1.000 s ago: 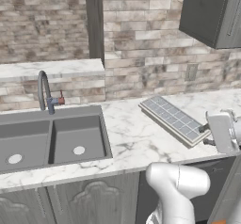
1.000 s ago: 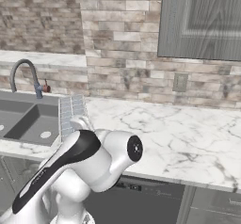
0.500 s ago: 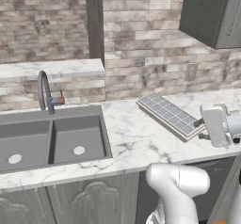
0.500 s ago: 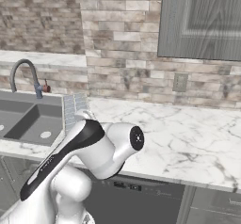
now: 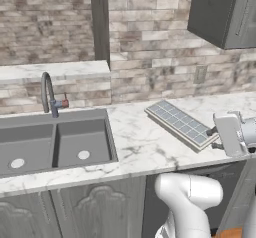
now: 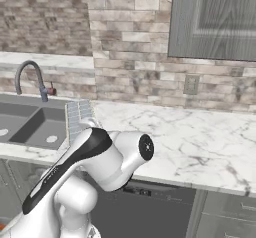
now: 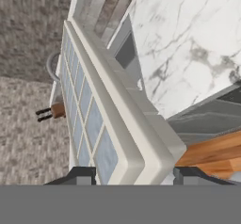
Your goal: The ice cube tray has been filled with water. Take the tray and place it in the freezer to make ice. Close the freezer door after placing the tray.
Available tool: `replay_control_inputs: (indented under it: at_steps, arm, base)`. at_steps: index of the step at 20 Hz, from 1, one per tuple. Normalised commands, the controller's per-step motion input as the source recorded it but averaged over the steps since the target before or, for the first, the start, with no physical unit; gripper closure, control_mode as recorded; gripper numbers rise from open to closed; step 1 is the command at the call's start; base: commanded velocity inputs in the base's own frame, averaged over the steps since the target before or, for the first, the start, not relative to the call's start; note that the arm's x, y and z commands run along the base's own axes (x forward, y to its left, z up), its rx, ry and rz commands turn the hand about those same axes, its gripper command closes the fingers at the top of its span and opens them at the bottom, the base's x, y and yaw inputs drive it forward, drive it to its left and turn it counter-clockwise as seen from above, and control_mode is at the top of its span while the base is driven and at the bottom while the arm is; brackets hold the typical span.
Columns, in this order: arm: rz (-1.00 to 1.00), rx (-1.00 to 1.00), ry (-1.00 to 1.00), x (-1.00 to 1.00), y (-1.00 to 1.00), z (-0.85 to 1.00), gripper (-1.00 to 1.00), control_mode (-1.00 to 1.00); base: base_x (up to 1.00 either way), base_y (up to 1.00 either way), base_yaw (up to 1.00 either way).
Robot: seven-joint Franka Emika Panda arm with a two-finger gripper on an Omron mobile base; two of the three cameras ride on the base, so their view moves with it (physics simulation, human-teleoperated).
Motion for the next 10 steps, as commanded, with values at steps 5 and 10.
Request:
replay_control_inputs:
  at_steps: [5, 10]
  arm:
    - [0.00, 0.00, 0.00, 0.00, 0.00, 0.00, 1.00, 1.00]
    - [0.00, 0.00, 0.00, 0.00, 0.00, 0.00, 1.00, 1.00]
  base:
    - [-0.78, 0.00, 0.00]
    - [-0.75, 0.00, 0.00]
